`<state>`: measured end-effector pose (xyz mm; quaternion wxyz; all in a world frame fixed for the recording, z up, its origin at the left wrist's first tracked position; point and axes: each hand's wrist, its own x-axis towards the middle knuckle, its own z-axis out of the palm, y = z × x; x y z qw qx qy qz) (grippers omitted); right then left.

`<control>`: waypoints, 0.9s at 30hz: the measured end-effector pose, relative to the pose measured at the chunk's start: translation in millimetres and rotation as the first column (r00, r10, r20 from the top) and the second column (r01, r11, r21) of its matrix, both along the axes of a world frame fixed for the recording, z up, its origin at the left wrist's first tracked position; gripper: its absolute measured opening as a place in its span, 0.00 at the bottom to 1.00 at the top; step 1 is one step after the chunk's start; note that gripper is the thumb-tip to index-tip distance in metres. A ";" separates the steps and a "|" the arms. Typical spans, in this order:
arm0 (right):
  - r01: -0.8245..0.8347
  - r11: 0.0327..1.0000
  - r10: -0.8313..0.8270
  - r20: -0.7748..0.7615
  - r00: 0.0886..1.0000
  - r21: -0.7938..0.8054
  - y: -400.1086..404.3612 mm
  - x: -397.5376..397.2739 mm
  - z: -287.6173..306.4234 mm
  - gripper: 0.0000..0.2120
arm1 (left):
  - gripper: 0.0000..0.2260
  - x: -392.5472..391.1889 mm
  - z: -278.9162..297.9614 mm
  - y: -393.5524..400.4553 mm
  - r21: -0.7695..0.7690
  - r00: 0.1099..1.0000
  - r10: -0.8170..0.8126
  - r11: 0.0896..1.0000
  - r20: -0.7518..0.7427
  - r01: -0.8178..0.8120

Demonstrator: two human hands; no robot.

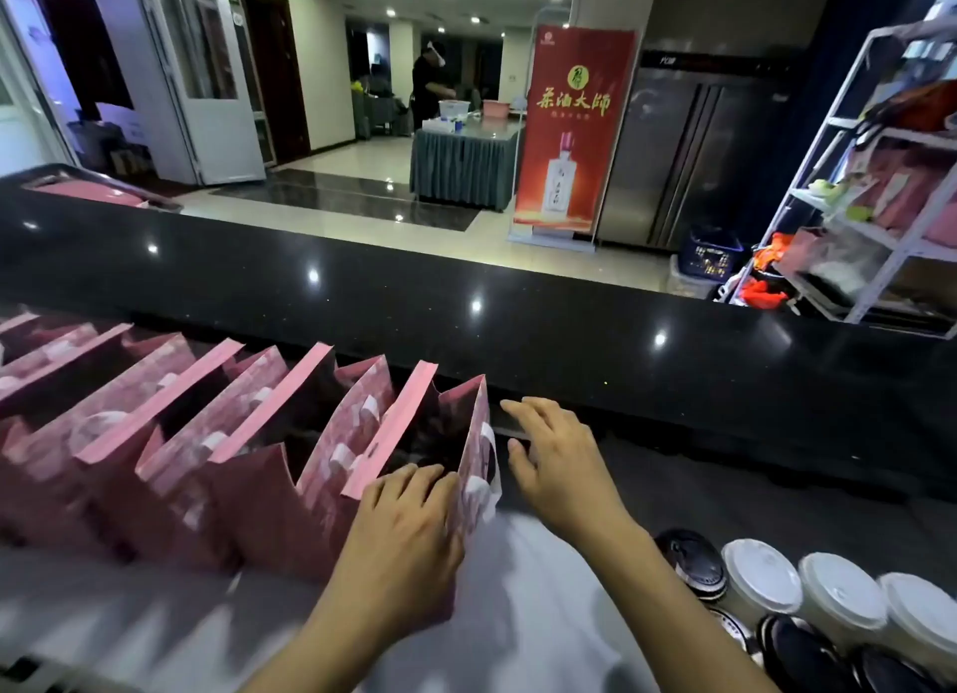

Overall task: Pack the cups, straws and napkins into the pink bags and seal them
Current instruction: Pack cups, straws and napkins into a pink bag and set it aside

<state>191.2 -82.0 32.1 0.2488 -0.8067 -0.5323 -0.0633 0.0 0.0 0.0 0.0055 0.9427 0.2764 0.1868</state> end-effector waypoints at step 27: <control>0.050 0.991 -0.016 0.254 0.967 -0.128 -102.3 -16.8 -48.5 0.05 | 0.11 -13.7 -18.1 -15.6 -0.222 0.972 0.158 0.968 0.176 -0.117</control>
